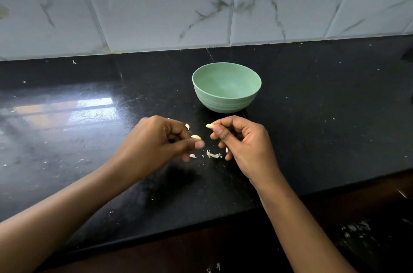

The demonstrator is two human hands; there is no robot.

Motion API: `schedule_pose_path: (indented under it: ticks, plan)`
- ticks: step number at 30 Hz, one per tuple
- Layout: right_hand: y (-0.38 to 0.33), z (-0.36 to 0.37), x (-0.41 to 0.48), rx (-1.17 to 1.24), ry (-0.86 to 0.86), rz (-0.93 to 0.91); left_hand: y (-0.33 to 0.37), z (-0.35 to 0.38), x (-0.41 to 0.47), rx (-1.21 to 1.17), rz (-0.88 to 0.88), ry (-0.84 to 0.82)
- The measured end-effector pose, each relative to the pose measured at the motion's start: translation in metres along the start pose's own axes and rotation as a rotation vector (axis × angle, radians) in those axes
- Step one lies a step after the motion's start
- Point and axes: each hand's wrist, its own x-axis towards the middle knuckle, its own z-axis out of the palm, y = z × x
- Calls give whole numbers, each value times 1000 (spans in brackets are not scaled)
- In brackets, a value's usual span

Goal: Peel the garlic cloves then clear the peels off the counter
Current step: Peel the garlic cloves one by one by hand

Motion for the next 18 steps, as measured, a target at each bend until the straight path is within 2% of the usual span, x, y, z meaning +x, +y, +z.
schedule_pose_path:
  ticks: [3, 8, 12, 16, 18]
  plan:
    - [-1, 0, 0, 82, 5, 6, 6, -2, 9, 21, 85, 109]
    - [-6, -1, 1, 322, -28, 105, 16, 6, 17, -340, 75, 69]
    - [-7, -3, 0, 332, -69, 130, 12, 18, 17, -316, 87, 201]
    - [-6, -2, 0, 314, -85, 121, 8, 21, 14, -292, 126, 202]
    - [-5, -1, 1, 312, -91, 127, 7, 21, 15, -355, 100, 169]
